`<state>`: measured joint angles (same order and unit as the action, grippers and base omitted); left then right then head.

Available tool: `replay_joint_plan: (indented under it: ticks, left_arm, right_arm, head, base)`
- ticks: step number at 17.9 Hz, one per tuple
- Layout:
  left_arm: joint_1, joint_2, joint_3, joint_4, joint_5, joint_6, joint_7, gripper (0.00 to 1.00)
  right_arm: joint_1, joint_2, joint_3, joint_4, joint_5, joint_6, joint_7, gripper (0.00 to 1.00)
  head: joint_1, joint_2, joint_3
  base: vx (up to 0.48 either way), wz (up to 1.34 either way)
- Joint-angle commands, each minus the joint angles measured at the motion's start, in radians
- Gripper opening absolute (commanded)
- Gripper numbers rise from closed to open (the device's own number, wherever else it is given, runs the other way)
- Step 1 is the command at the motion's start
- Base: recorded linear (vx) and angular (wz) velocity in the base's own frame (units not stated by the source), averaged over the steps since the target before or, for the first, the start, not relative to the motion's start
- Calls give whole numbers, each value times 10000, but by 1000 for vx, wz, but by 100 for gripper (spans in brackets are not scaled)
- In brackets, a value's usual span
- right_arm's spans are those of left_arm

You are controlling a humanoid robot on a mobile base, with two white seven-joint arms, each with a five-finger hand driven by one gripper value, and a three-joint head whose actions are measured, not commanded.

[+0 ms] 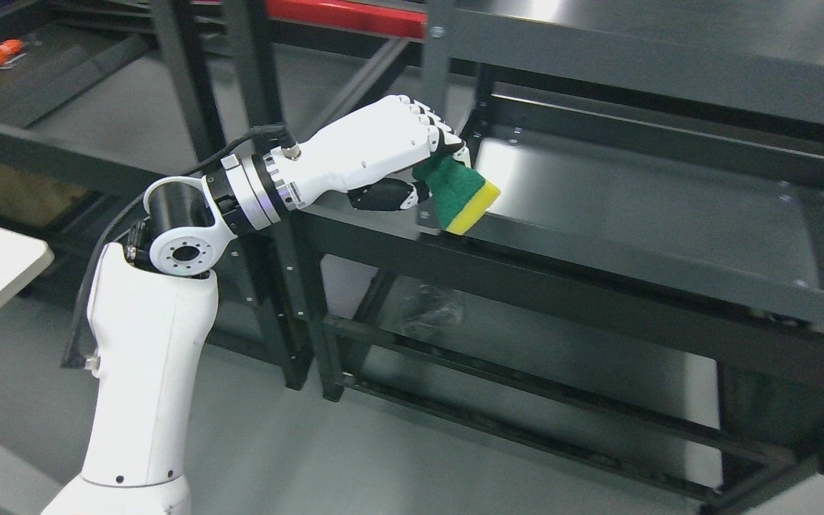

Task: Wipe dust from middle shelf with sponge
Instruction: 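Turn toward the grey shelf carrying the sponge in the left hand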

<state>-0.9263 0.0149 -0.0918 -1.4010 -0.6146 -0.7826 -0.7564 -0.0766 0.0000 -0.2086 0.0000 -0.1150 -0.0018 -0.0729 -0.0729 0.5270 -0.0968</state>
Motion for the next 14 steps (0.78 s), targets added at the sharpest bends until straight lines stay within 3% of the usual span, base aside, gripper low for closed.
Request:
replay_joint_plan:
  ticks: [1, 6, 10, 14]
  left_arm:
    - [-629, 25, -1000, -133, 471, -28, -14, 1]
    - [-2651, 25, -1122, 96, 348, -28, -14, 1]
    - [-4033, 25, -2133, 479, -3, -28, -105, 1]
    - [-6011, 25, -3619, 2529, -465, -28, -30, 1]
  right_arm:
    - [-1, -175, 0, -175, 0, 723, 8, 100]
    - [-2, -175, 0, -175, 0, 723, 8, 100]
    - [-1, -175, 0, -175, 0, 723, 8, 100]
    - [-1, -175, 0, -175, 0, 723, 8, 100]
  head:
    - [0, 0, 0]
    - [0, -3, 0]
    - [0, -5, 0]
    - [0, -5, 0]
  base:
    - [-172, -921]
    - [-126, -854]
    - [-4, -365]
    - [58, 30]
